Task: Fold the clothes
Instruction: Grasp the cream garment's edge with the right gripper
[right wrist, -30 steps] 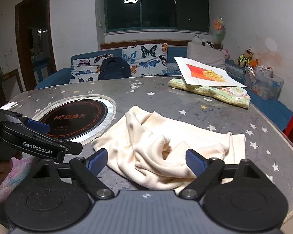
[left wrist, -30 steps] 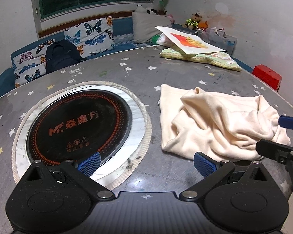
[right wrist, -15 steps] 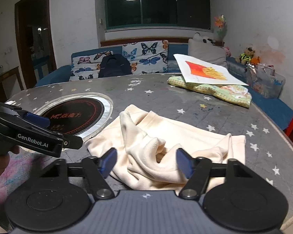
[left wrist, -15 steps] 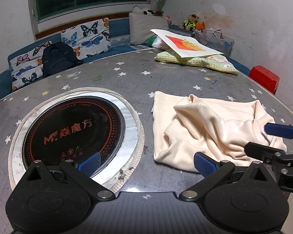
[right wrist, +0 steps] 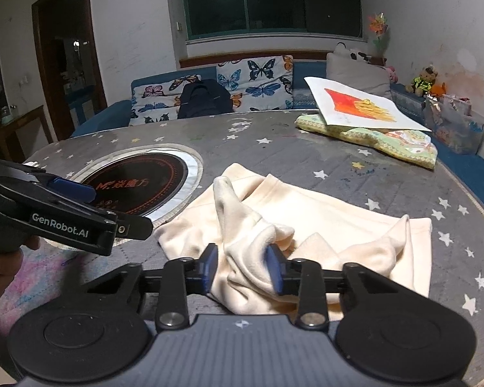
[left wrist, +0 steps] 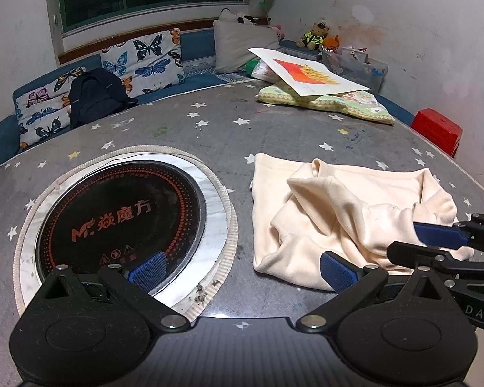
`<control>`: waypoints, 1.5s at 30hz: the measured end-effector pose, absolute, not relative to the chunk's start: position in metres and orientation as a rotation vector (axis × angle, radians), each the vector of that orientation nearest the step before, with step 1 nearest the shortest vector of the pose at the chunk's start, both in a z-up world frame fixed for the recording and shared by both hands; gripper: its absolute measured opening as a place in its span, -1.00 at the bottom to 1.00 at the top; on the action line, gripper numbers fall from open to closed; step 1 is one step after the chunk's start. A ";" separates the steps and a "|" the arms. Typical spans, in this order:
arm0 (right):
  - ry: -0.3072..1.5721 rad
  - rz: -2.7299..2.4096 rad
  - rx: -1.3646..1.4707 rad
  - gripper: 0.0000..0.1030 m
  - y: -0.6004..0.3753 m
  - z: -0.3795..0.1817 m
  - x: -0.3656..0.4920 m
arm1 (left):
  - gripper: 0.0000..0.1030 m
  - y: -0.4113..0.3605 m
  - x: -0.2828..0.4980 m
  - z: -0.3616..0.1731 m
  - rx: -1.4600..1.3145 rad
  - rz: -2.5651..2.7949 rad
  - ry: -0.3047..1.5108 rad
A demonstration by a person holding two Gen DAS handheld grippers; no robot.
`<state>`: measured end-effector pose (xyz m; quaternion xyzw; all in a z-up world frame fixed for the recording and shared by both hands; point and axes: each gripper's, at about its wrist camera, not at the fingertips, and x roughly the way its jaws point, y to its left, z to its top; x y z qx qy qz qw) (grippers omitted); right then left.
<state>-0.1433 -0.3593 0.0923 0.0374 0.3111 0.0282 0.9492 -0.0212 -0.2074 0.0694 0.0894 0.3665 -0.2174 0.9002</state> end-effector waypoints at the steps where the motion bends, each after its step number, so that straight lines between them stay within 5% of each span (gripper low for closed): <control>1: 0.632 0.060 0.074 -0.52 -0.359 0.092 -0.144 | 1.00 -0.207 -0.021 0.070 0.184 -0.449 0.758; 10: 0.622 0.106 0.045 -0.82 -0.348 0.095 -0.152 | 1.00 -0.206 -0.021 0.073 0.174 -0.444 0.754; 17: 0.632 0.118 0.028 -0.82 -0.342 0.092 -0.153 | 1.00 -0.203 -0.022 0.075 0.169 -0.443 0.750; 20: 0.634 0.111 0.025 -0.71 -0.341 0.090 -0.151 | 1.00 -0.202 -0.020 0.075 0.169 -0.441 0.750; 22: 0.633 0.105 0.024 -0.43 -0.342 0.089 -0.148 | 1.00 -0.202 -0.020 0.075 0.168 -0.438 0.753; 27: 0.632 0.090 0.021 -0.39 -0.342 0.086 -0.143 | 1.00 -0.202 -0.018 0.074 0.164 -0.439 0.757; 31: 0.630 0.078 0.019 -0.81 -0.343 0.084 -0.139 | 1.00 -0.203 -0.018 0.074 0.166 -0.440 0.757; 45: 0.609 0.274 -0.123 -0.85 -0.296 0.086 -0.187 | 1.00 -0.219 -0.017 0.081 0.142 -0.507 0.757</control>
